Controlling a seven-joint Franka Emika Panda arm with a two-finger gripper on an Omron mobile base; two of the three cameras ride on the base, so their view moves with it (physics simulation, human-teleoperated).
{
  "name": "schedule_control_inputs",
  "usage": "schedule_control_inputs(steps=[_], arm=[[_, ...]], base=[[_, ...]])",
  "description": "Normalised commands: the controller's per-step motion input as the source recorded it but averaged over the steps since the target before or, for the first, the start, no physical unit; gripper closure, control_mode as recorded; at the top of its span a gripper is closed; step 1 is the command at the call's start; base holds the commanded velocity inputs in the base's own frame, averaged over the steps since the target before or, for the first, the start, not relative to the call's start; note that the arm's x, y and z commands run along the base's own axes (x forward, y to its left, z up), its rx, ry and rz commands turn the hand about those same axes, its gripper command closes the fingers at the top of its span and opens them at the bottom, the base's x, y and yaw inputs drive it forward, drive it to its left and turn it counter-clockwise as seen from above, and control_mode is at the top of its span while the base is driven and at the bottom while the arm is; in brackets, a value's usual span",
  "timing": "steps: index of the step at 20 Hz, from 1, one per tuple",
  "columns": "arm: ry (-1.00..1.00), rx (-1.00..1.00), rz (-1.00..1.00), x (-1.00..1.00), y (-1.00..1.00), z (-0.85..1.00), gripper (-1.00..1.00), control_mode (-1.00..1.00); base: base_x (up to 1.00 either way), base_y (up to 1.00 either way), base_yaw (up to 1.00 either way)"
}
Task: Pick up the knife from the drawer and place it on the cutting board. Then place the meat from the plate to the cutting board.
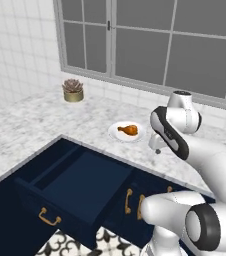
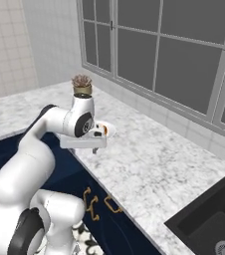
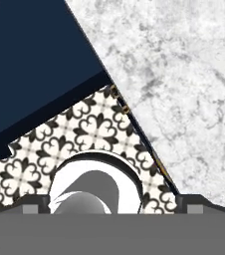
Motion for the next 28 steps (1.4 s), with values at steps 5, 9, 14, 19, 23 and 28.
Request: schedule_control_inputs(steps=[5,9,14,19,23,28], arm=[[0.0,0.0,0.0,0.4,0.0,0.14,-1.0,-1.0],[0.0,0.0,0.0,1.0,0.21,0.05,-1.0,-1.0],[0.09,0.05,0.04,1.0,0.25,0.0,-1.0,-1.0],[0.06,0.01,0.01,1.0,0.0,-0.01,-1.0,-1.0],[0.1,-0.02,0.06,1.0,0.0,-0.42,-1.0,-1.0],[0.04,-0.04,0.18,0.99,0.0,-0.62,-1.0,-1.0]], base=[[0.11,0.0,-0.01],[0.0,0.0,0.0],[0.0,0.0,0.0],[0.0,0.0,0.0],[0.0,0.0,0.0],[0.0,0.0,0.0]])
